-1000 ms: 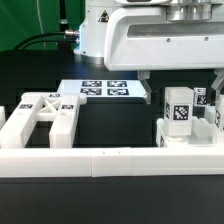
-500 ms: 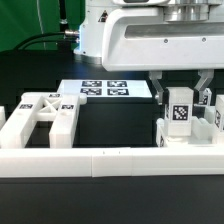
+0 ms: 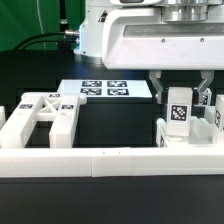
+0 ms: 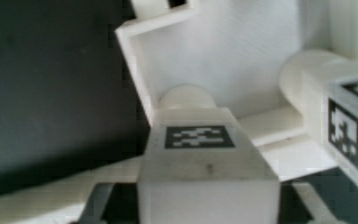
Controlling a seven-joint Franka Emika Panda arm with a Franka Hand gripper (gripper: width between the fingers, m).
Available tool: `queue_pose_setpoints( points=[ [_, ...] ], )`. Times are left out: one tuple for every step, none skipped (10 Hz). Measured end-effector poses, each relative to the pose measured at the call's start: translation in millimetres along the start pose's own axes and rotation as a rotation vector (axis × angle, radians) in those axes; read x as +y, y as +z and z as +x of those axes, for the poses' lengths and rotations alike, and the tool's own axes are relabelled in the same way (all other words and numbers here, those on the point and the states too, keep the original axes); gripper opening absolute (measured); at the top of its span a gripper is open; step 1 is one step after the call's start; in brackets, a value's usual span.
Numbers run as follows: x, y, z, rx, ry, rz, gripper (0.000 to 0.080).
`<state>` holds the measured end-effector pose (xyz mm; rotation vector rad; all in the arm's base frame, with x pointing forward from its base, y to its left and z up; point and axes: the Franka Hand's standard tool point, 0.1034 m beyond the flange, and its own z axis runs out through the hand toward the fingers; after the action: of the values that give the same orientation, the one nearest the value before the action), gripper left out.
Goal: Assemble chair
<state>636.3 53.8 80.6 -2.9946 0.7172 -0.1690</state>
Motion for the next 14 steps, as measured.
queue_pose_setpoints(
  points=[
    [0.0, 0.1, 0.2, -0.002, 0.120, 0.004, 0.0285],
    [-0.3, 0.2, 0.5, -0.002, 0.223, 0.004, 0.0285],
    [-0.5, 0.3, 0.7, -0.002, 0.304, 0.003, 0.0285],
    [-0.8, 0.3, 0.4, -0.002, 0.433, 0.001, 0.0285],
    [-0.6, 0.2, -0.5, -0.006, 0.562, -0.008, 0.0285],
    [-0.3, 0.3, -1.2, -0.013, 0.648, -0.020, 0.0285],
    [0.0, 0.5, -0.6, -0.016, 0.693, -0.016, 0.0285],
    [0.0, 0.5, -0.5, -0.019, 0.737, -0.012, 0.0285],
    [0.3, 0.5, -0.4, -0.022, 0.784, -0.010, 0.0291],
    [-0.2, 0.7, -0.8, -0.022, 0.774, -0.010, 0.0291],
    [-0.2, 0.7, -0.7, -0.022, 0.727, -0.009, 0.0500],
    [-0.7, -1.2, 1.2, -0.011, 0.688, 0.002, 0.0500],
    [-2.0, -1.7, 1.7, 0.004, 0.624, 0.013, 0.0616],
    [-1.1, -0.6, 1.6, 0.003, 0.534, 0.011, 0.0639]
  ],
)
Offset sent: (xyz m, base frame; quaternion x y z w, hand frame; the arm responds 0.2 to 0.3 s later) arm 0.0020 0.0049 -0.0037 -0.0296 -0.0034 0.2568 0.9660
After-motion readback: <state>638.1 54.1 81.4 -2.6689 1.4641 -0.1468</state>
